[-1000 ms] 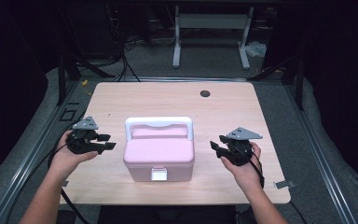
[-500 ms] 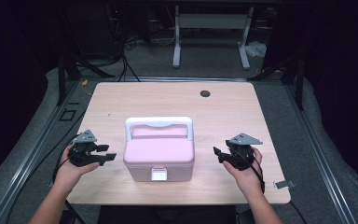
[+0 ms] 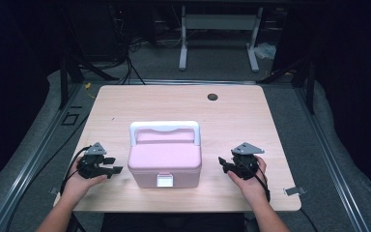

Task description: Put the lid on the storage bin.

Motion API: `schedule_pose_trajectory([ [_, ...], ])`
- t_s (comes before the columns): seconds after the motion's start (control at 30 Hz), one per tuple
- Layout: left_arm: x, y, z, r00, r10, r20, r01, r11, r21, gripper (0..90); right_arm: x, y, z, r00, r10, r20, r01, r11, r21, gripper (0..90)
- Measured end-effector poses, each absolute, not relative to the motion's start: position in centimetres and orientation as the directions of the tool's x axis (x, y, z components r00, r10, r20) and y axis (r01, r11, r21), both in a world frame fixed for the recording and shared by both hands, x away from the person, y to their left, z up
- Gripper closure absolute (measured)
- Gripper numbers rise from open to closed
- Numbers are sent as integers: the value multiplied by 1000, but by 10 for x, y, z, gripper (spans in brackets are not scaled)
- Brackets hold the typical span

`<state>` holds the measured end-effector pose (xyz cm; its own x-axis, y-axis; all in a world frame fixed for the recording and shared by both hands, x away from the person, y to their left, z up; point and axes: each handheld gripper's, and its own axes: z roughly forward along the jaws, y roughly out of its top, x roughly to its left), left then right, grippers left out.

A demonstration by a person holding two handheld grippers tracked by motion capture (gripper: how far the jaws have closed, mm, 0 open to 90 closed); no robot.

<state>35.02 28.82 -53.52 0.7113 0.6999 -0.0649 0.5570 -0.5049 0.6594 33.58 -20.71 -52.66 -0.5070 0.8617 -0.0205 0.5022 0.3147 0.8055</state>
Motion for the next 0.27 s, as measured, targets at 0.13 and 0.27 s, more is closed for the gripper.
schedule_pose_trajectory([
  [0.13, 351, 286, -537, 723, 689, -50, 547, -527, 650, 457, 338, -206, -530, -513, 858, -24, 514, 330, 792, 396],
  [0.27, 350, 285, -537, 724, 687, -53, 548, -527, 650, 457, 340, -206, -532, -521, 853, -28, 511, 338, 791, 396],
])
